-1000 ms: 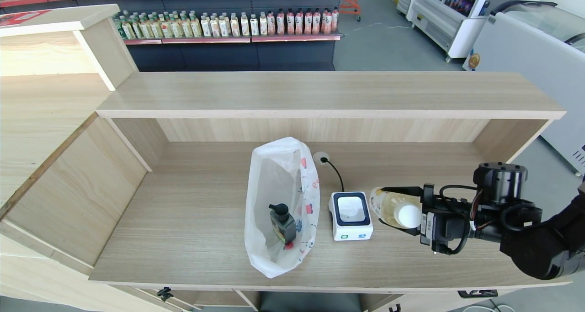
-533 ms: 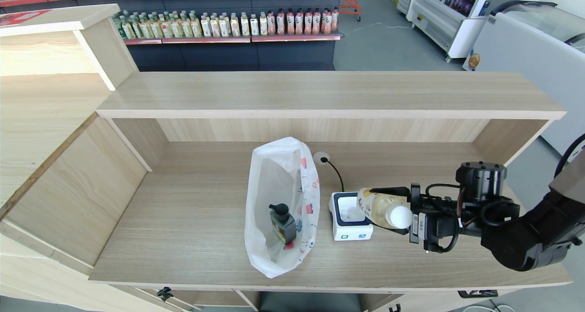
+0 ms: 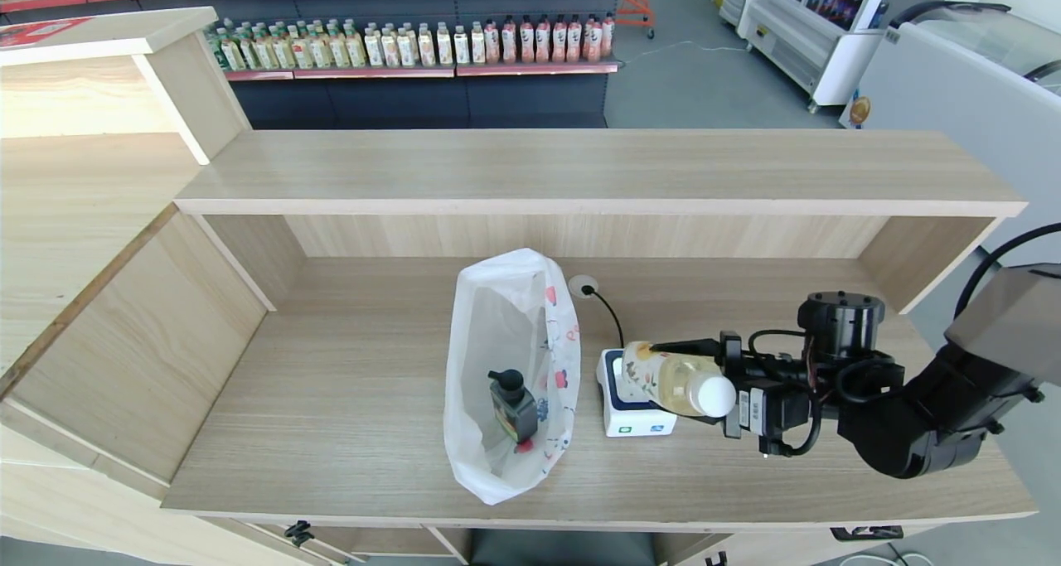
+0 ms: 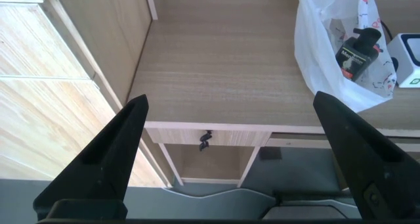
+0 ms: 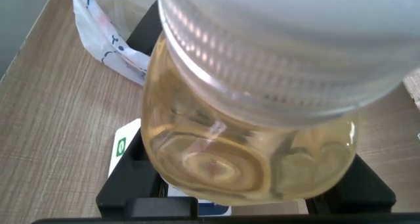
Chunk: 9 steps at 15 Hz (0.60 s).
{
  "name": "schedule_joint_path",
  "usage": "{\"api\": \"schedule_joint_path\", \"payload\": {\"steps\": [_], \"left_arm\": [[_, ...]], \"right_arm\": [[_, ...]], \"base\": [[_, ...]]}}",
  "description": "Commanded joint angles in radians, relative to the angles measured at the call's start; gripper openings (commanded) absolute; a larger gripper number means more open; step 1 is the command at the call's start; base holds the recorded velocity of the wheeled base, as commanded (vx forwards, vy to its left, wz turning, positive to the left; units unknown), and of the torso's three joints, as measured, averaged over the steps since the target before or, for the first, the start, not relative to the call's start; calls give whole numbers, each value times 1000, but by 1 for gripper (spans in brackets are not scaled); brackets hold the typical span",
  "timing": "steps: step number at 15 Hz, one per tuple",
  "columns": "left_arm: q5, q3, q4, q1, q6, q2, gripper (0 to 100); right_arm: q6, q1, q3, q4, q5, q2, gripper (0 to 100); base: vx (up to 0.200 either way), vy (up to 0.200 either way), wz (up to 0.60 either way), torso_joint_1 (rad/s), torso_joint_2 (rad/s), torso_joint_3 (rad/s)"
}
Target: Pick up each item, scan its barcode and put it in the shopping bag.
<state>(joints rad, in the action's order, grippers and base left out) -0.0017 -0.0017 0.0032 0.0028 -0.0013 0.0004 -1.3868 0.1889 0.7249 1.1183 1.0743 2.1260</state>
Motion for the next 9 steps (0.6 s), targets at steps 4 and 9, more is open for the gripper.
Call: {"api": "schedule_joint_path", "payload": {"steps": [4,9], "left_arm": [[0,0,0,0,0,0,100],[0,0,0,0,0,0,100]], "right_arm": [[-11,0,11,0,42,23,0],[-12,-59,13,-2,59,29,0]], "base": [[0,0,0,0,0,0],[0,0,0,0,0,0]]}}
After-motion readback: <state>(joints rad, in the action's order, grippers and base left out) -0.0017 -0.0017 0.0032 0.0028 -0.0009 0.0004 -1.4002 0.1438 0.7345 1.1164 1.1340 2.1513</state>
